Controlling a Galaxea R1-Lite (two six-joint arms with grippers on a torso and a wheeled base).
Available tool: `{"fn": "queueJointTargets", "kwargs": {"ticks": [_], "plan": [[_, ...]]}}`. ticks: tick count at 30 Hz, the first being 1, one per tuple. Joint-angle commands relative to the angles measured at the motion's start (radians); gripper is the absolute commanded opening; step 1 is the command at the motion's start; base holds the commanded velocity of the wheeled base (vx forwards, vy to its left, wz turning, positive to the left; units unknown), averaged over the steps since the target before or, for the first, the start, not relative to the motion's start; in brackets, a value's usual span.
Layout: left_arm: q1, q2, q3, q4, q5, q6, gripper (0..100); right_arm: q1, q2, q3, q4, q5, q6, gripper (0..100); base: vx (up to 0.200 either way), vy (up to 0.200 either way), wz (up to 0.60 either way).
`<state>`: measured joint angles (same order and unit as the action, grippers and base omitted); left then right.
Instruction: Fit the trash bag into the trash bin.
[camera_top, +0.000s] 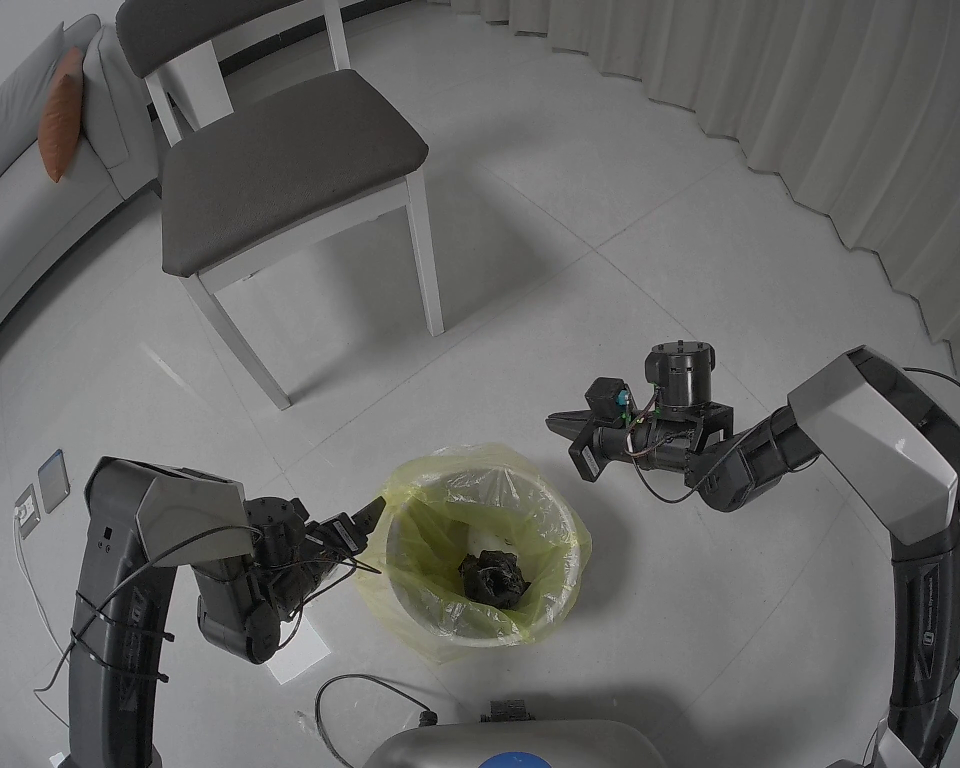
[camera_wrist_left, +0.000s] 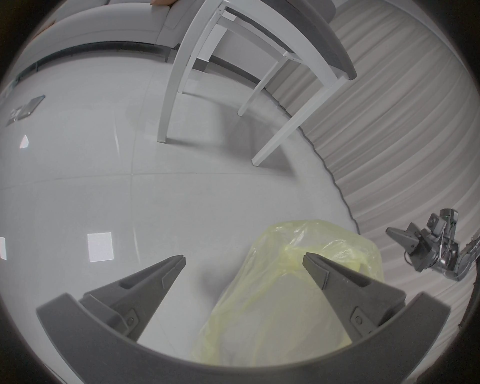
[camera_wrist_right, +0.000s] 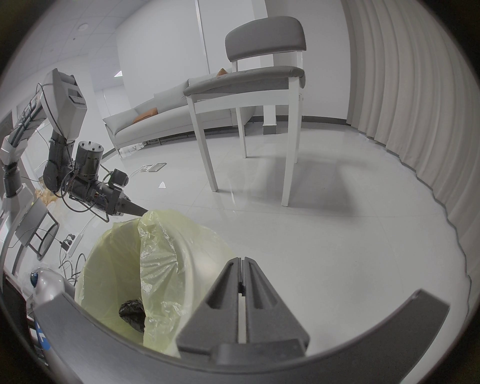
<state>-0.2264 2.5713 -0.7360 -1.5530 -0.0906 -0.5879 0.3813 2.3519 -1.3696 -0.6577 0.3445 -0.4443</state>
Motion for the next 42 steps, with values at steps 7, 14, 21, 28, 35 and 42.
{"fn": "queueJointTargets", "kwargs": {"ticks": [7, 14, 21, 28, 35, 42], "plan": [[0.114, -0.255, 0.148, -0.018, -0.026, 0.016, 100, -0.064, -0.26, 0.225, -0.092, -0.002, 0.01, 0, 0.0, 0.0, 0.0], [0.144, -0.588, 0.403, -0.018, -0.133, 0.329, 100, -0.065, -0.571, 0.492, -0.198, -0.183, 0.078, 0, 0.0, 0.0, 0.0], [0.094, -0.948, 0.644, 0.008, -0.167, 0.39, 100, -0.018, -1.027, 0.84, -0.232, -0.384, 0.231, 0, 0.0, 0.0, 0.0], [0.033, -1.209, 0.736, 0.137, -0.052, 0.393, 100, -0.027, -1.425, 1.158, -0.226, -0.429, 0.243, 0, 0.0, 0.0, 0.0], [-0.037, -1.55, 0.736, 0.412, -0.027, 0.411, 100, -0.219, -1.732, 1.334, -0.192, -0.42, 0.257, 0, 0.0, 0.0, 0.0], [-0.03, -1.896, 0.736, 0.686, -0.029, 0.416, 100, -0.412, -2.008, 1.368, -0.03, -0.398, 0.326, 0, 0.0, 0.0, 0.0]]}}
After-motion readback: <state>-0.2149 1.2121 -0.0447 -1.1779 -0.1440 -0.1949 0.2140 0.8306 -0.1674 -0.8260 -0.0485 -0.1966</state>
